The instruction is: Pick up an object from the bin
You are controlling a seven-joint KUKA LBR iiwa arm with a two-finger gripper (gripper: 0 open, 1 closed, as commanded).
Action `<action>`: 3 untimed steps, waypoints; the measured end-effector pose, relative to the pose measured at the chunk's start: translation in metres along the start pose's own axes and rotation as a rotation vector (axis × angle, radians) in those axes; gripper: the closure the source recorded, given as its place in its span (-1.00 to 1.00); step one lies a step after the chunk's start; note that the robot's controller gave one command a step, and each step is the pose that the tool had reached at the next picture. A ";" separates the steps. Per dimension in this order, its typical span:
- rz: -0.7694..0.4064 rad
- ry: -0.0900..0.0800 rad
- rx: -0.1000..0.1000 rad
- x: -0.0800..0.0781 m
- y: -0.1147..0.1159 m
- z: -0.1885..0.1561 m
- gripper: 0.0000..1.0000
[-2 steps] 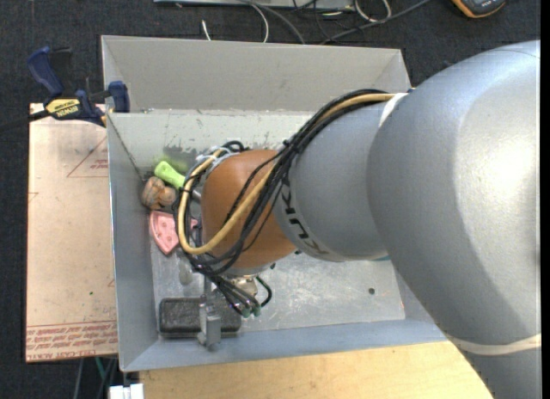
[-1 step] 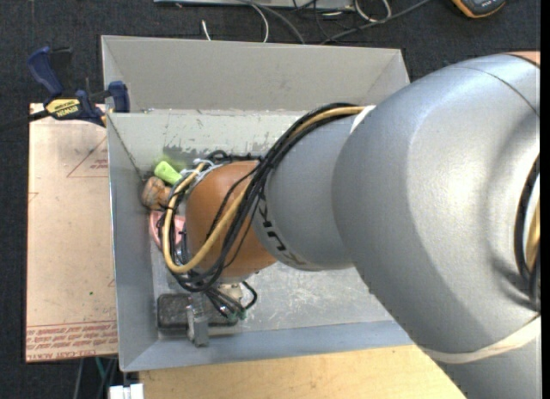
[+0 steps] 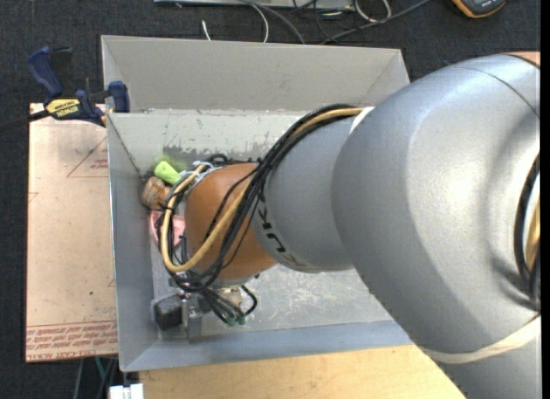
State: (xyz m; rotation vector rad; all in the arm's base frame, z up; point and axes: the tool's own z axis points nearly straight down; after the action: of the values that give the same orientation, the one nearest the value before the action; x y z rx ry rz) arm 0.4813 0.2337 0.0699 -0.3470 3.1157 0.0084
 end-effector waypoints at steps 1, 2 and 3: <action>0.000 0.000 0.000 0.000 0.000 0.000 1.00; 0.001 0.008 0.001 0.002 0.000 -0.021 1.00; 0.001 0.008 0.001 0.002 0.000 -0.054 1.00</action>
Offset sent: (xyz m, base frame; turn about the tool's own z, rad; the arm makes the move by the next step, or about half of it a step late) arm -0.0001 0.0001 0.0555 0.0001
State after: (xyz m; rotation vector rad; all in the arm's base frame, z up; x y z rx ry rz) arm 0.4793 0.2330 0.1238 -0.3468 3.1234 0.0051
